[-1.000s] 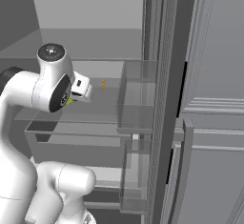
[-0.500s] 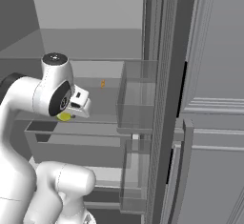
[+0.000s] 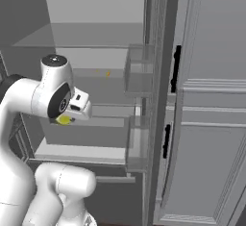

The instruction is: Grab a lemon wedge from the fridge and one ice cube from the ice bowl, and put them in the glass of lemonade.

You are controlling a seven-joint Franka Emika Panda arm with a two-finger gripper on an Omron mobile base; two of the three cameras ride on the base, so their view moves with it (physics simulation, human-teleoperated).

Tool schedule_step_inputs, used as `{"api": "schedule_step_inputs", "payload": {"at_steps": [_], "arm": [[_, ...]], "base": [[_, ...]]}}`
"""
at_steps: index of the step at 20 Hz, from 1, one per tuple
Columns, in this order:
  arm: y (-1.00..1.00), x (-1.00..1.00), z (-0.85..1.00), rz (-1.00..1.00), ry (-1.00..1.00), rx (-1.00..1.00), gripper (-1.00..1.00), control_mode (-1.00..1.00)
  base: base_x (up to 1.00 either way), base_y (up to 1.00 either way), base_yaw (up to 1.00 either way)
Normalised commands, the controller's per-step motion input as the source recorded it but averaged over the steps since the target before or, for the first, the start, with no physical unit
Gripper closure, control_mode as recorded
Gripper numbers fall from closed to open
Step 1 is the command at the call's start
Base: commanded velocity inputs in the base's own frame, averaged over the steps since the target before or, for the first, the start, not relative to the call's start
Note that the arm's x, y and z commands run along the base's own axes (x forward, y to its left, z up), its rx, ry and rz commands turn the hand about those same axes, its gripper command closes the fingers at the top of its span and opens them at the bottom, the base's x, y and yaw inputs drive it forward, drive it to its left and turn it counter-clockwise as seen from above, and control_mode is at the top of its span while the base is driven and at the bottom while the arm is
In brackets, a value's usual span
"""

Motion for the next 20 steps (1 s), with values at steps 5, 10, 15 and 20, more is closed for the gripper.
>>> {"api": "schedule_step_inputs", "payload": {"at_steps": [5,10,15,20], "arm": [[0.0,0.0,0.0,0.0,0.0,0.0,1.0,1.0],[0.0,0.0,0.0,0.0,0.0,0.0,1.0,1.0],[0.0,0.0,0.0,0.0,0.0,0.0,1.0,1.0],[0.0,0.0,0.0,0.0,0.0,0.0,1.0,1.0]], "base": [[-1.0,-0.15,-0.01],[-0.95,-0.59,-0.26],[-0.09,-0.76,-0.61],[0.02,-0.97,-0.53]]}}
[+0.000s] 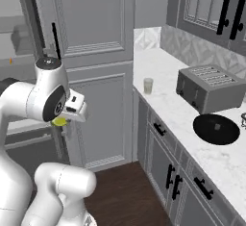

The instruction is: Grab a lemon wedge from the fridge and one ice cube from the ice bowl, and put them in the glass of lemonade.

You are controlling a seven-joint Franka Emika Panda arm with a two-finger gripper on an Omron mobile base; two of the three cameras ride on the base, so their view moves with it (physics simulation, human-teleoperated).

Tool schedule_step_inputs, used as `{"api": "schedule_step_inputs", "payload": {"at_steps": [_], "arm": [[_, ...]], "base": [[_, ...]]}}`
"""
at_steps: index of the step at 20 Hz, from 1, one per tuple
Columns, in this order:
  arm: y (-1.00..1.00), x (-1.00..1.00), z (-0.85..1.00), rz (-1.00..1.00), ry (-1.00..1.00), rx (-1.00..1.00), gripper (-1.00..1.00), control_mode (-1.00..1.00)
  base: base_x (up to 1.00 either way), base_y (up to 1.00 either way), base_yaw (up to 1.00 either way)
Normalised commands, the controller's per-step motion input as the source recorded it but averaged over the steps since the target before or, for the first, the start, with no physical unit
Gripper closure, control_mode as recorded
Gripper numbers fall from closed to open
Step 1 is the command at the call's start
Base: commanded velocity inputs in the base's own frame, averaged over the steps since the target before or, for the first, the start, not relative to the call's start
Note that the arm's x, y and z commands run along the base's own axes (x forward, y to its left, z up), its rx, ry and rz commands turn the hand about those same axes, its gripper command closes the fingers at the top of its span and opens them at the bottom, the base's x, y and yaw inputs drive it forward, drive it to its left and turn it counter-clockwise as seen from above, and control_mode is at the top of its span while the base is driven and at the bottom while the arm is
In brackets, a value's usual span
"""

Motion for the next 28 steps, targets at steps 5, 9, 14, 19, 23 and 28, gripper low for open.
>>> {"api": "schedule_step_inputs", "payload": {"at_steps": [5,9,14,19,23,28], "arm": [[0.0,0.0,0.0,0.0,0.0,0.0,1.0,1.0],[0.0,0.0,0.0,0.0,0.0,0.0,1.0,1.0],[0.0,0.0,0.0,0.0,0.0,0.0,1.0,1.0],[0.0,0.0,0.0,0.0,0.0,0.0,1.0,1.0],[0.0,0.0,0.0,0.0,0.0,0.0,1.0,1.0],[0.0,0.0,0.0,0.0,0.0,0.0,1.0,1.0]], "base": [[0.67,-0.6,-0.1],[1.0,0.0,0.0],[1.0,0.0,-0.08],[1.0,-0.33,-0.25],[0.33,-0.12,-0.11],[0.0,0.0,0.0]]}}
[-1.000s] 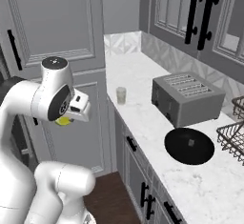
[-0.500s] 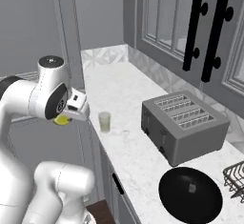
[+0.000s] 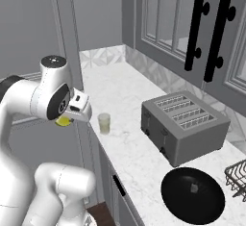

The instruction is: Grab a lemon wedge from the fridge and one ice cube from the ice bowl, and put them in the glass of lemonade.

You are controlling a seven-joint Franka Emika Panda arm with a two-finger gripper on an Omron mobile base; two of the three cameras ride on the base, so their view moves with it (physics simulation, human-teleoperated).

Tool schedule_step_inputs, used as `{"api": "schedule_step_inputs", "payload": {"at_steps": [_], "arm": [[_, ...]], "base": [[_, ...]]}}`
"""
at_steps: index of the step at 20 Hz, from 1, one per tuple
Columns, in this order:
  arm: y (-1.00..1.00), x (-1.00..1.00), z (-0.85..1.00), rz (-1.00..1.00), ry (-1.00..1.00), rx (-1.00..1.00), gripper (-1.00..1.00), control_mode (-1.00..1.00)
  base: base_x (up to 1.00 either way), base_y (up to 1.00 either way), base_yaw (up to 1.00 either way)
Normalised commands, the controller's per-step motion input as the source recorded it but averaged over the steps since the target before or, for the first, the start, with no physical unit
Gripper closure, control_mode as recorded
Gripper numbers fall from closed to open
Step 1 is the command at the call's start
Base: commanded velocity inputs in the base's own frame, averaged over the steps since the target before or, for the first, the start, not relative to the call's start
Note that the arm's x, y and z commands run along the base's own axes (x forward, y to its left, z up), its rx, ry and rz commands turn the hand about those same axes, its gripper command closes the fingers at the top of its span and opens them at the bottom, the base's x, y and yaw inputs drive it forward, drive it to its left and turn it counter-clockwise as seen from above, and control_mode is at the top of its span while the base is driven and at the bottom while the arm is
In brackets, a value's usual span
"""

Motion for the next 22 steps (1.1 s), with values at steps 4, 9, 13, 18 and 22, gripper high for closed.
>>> {"api": "schedule_step_inputs", "payload": {"at_steps": [4,9,13,18,22], "arm": [[0.0,0.0,0.0,0.0,0.0,0.0,1.0,1.0],[0.0,0.76,0.0,0.01,0.1,0.0,1.0,-1.0],[0.0,1.0,-0.13,0.01,0.06,0.0,1.0,-1.0],[-0.07,1.0,-0.3,0.09,-0.05,-0.05,1.0,-1.0],[-0.07,0.65,-0.42,0.05,-0.01,-0.09,1.0,-1.0]], "base": [[0.04,0.0,0.0],[0.0,0.0,0.0],[0.0,0.0,0.0],[0.0,0.0,0.0],[0.0,0.0,0.0]]}}
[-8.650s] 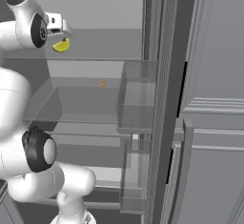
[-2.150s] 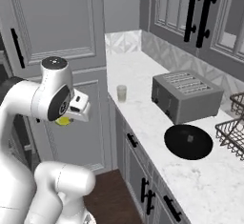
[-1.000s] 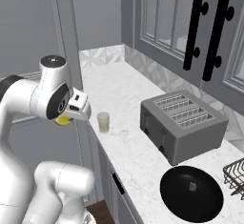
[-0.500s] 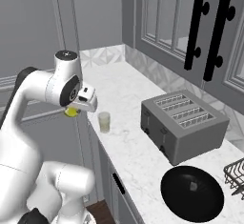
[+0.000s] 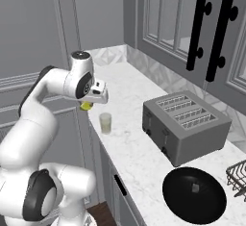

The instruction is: Grab a lemon wedge from the fridge and one ice cube from the ice bowl, and put them in the glass of lemonade.

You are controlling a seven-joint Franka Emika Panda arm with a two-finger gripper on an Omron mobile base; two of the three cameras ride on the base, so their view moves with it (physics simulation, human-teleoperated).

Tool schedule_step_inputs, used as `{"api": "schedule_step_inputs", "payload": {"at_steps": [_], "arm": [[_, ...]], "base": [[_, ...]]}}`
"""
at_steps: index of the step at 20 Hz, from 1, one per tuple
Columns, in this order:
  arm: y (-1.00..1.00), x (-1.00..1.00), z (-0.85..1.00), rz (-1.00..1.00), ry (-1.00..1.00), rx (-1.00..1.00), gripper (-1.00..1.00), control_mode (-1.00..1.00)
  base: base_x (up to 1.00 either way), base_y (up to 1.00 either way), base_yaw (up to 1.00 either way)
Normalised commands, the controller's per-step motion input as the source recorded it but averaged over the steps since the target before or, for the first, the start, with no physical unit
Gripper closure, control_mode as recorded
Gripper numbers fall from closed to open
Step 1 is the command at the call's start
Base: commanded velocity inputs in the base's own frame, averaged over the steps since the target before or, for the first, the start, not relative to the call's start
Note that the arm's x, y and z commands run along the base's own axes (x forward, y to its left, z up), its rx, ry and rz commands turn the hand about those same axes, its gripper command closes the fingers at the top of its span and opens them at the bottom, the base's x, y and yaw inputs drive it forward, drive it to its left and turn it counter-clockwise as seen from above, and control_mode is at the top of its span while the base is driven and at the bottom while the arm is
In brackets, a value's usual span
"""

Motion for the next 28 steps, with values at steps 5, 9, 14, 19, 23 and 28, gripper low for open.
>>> {"api": "schedule_step_inputs", "payload": {"at_steps": [5,9,14,19,23,28], "arm": [[-0.13,0.01,-0.41,0.0,-0.07,-0.06,1.0,-1.0],[-0.34,0.08,-0.33,0.0,0.0,0.0,1.0,-1.0],[-0.15,0.38,-0.14,0.0,0.0,-0.01,1.0,-1.0],[-0.1,0.4,-0.06,0.0,0.0,0.0,1.0,-1.0],[0.0,0.44,0.0,0.0,0.0,0.0,1.0,-1.0],[0.0,0.55,-0.04,0.0,0.0,0.0,1.0,-1.0]], "base": [[0.0,0.0,0.0],[0.0,0.0,0.0],[0.0,0.0,0.0],[0.0,0.0,0.0],[0.0,0.0,0.0],[0.0,0.0,0.0]]}}
